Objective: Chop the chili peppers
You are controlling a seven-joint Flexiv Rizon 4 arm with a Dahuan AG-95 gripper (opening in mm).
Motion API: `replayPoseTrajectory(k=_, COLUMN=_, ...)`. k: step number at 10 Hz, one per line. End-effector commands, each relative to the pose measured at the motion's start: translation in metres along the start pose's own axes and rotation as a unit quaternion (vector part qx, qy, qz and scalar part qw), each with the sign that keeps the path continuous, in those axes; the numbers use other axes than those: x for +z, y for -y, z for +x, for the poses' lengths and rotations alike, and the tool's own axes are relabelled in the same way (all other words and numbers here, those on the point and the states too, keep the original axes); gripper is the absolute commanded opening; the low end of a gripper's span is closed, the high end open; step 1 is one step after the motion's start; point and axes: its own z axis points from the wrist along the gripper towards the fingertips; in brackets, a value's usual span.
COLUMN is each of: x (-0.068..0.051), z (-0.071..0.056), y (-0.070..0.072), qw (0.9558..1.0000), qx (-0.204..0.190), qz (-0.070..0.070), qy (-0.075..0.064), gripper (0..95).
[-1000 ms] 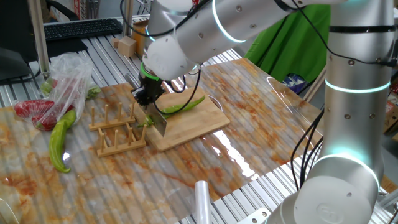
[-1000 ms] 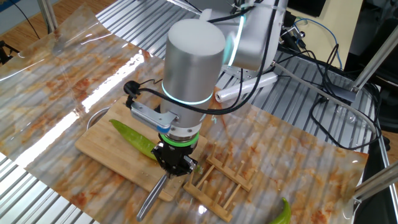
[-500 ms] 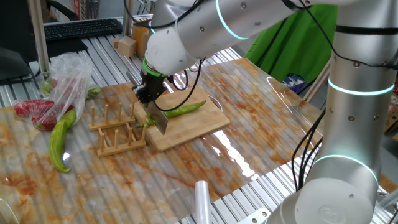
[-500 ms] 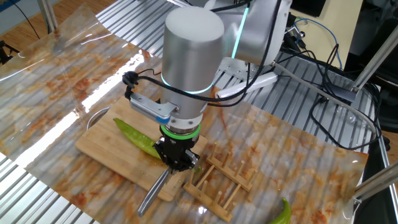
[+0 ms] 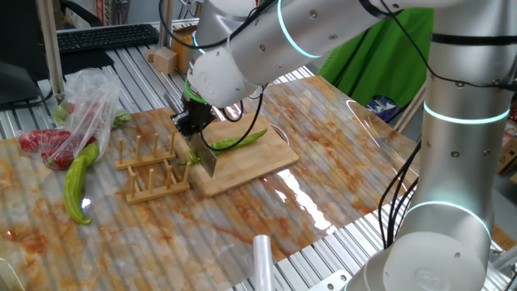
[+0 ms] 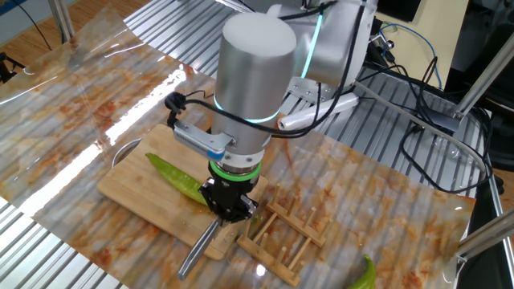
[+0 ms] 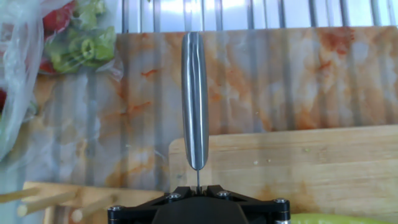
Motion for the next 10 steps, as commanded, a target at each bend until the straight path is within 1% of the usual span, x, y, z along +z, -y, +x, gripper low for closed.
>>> replayPoseTrajectory(k=1, x=-0.002, z=0.002, y=0.000, qw=1.0000, qx=-0.003, qz=-0.007, qy=-0.003, gripper=0.0)
replayPoseTrajectory(k=3, x=0.012, z=0.003, y=-0.002, qw=0.9999, qx=-0.007, qz=-0.007, qy=0.003, gripper=0.0)
replayPoseTrajectory(k=4, x=0.030, z=0.005, y=-0.003, qw=0.9997, qx=-0.002, qz=-0.007, qy=0.024, gripper=0.0)
replayPoseTrajectory(k=5, x=0.026, z=0.005, y=-0.002, qw=1.0000, qx=-0.004, qz=-0.006, qy=0.007, gripper=0.0)
replayPoseTrajectory(k=6, x=0.016, z=0.002, y=-0.002, qw=0.9998, qx=0.001, qz=-0.015, qy=0.012, gripper=0.0)
replayPoseTrajectory(k=7, x=0.005, z=0.000, y=-0.004, qw=0.9998, qx=0.004, qz=-0.012, qy=0.014, gripper=0.0)
replayPoseTrajectory(k=8, x=-0.002, z=-0.001, y=-0.006, qw=0.9998, qx=0.008, qz=-0.013, qy=0.012, gripper=0.0)
replayPoseTrajectory(k=9, x=-0.001, z=0.002, y=-0.007, qw=0.9998, qx=0.010, qz=-0.012, qy=0.015, gripper=0.0)
replayPoseTrajectory(k=10, x=0.000, z=0.002, y=-0.007, qw=0.9999, qx=0.008, qz=-0.012, qy=0.008, gripper=0.0)
